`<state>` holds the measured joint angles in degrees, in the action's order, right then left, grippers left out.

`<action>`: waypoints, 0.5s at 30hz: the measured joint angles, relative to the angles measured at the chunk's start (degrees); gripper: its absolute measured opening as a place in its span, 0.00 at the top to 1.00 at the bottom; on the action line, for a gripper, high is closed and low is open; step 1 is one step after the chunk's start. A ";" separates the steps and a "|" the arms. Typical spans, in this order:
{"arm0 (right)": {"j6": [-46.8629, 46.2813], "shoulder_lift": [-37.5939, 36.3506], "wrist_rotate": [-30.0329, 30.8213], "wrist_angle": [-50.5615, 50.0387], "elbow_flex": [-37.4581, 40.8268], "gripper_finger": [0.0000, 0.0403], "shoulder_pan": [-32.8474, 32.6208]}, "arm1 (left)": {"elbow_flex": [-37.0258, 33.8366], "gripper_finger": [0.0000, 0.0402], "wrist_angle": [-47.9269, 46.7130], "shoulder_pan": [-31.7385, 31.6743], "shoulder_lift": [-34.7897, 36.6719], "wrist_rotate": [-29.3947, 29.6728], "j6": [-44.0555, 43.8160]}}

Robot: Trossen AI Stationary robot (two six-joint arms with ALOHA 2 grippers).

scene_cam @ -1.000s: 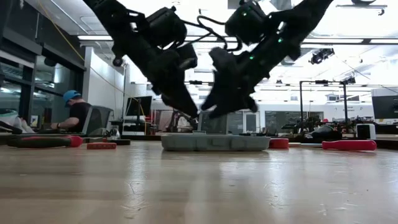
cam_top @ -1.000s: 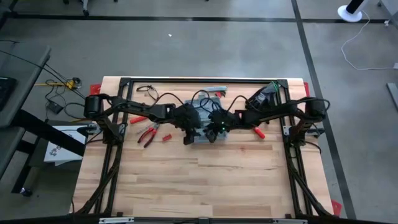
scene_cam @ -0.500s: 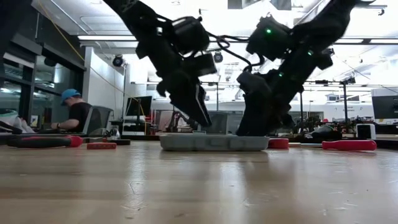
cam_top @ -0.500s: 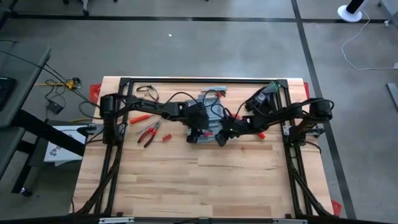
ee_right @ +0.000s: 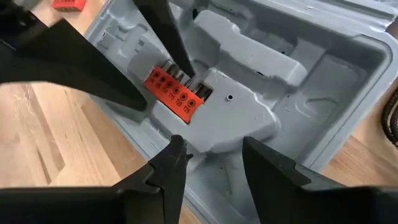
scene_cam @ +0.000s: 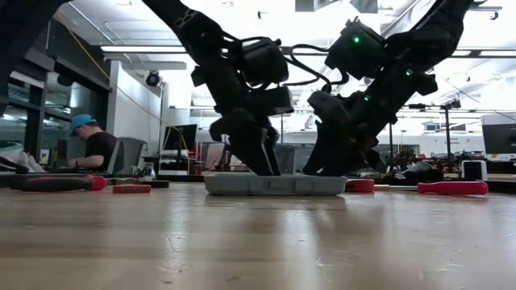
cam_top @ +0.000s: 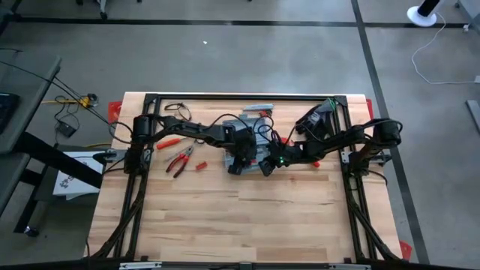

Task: Prefit tool cases
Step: Remove the orange terminal block from the gray prefit tool case

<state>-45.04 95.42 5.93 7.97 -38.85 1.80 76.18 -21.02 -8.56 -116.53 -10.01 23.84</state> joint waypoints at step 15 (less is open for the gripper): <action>-0.13 0.04 -0.22 0.19 0.02 0.63 -0.09 | 4.22 0.60 -7.07 -0.11 -4.11 2.77 -2.72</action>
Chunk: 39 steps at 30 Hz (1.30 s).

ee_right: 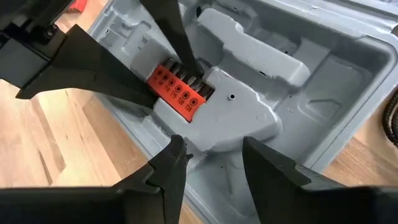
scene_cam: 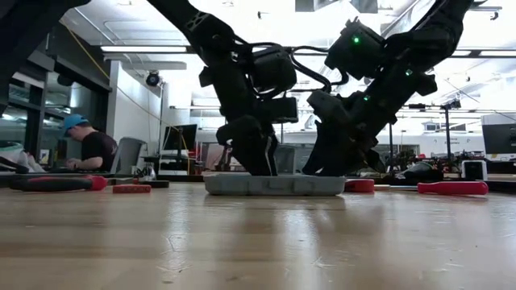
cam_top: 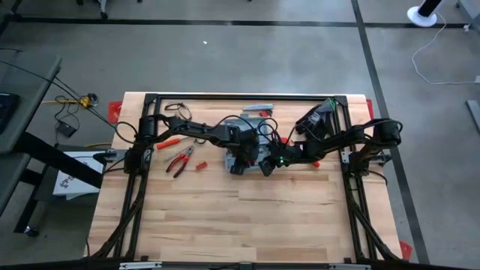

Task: Prefit tool cases
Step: Remove the orange terminal block from the gray prefit tool case

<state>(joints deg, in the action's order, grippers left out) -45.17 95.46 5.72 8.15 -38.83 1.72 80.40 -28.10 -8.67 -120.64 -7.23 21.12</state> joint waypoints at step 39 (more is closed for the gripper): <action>-1.74 -0.06 1.36 -0.17 0.00 0.63 -1.52 | 0.16 0.83 2.24 -0.99 4.40 -0.93 -6.43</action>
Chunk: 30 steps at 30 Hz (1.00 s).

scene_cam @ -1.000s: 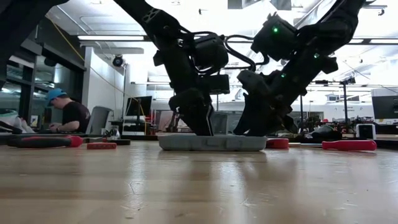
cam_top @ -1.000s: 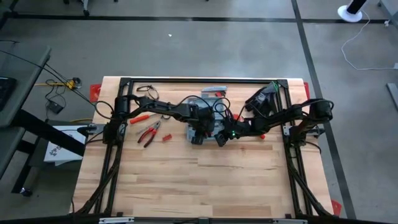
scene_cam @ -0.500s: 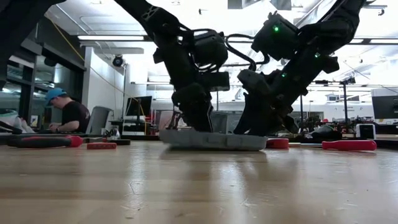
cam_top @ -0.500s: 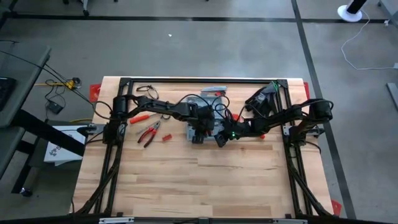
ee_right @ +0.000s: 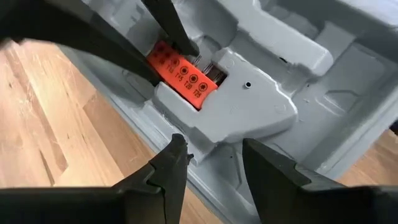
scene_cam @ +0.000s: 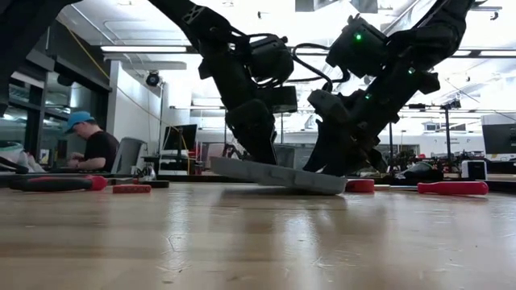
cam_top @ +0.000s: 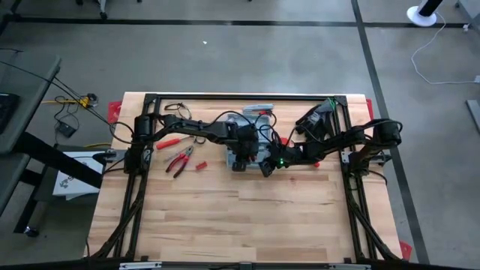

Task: Prefit tool cases
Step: Remove the orange terminal block from the gray prefit tool case

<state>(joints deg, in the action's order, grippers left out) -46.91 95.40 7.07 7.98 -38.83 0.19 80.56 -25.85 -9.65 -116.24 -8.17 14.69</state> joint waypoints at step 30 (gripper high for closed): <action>-0.84 0.14 2.27 -0.24 0.00 0.63 -0.64 | -2.19 0.99 0.21 -4.70 5.26 2.16 -0.36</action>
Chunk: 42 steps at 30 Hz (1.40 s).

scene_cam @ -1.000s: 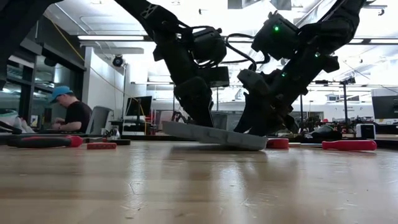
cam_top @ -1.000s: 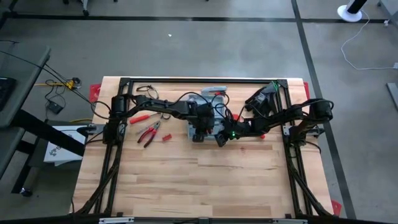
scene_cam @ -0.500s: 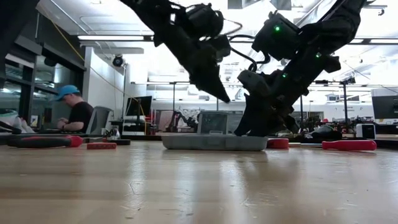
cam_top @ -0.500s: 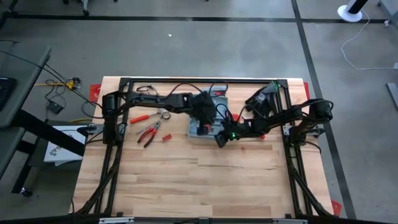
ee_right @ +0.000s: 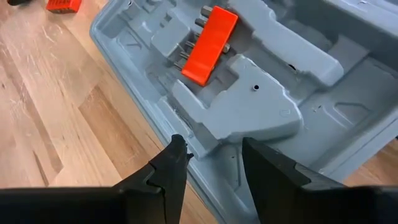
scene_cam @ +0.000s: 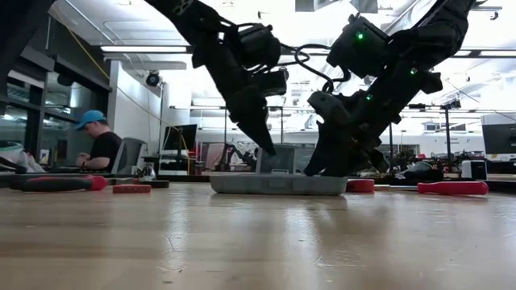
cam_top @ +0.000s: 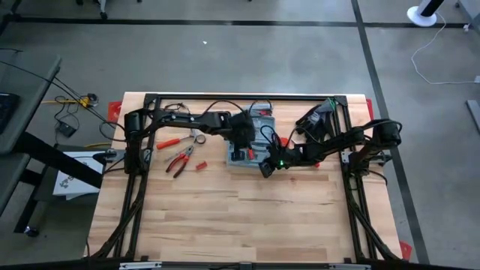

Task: Prefit tool cases
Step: Remove the orange terminal block from the gray prefit tool case

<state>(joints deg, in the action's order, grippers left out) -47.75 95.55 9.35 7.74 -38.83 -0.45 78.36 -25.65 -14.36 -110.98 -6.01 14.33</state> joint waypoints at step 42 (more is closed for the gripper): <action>-0.87 -0.03 1.79 0.20 0.00 0.63 -0.01 | -0.65 0.60 13.61 -4.23 -8.57 -18.53 -36.33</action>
<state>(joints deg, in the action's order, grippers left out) -48.62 95.52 11.14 7.94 -38.83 -0.46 77.71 -12.04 -18.59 -119.55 -24.54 -21.99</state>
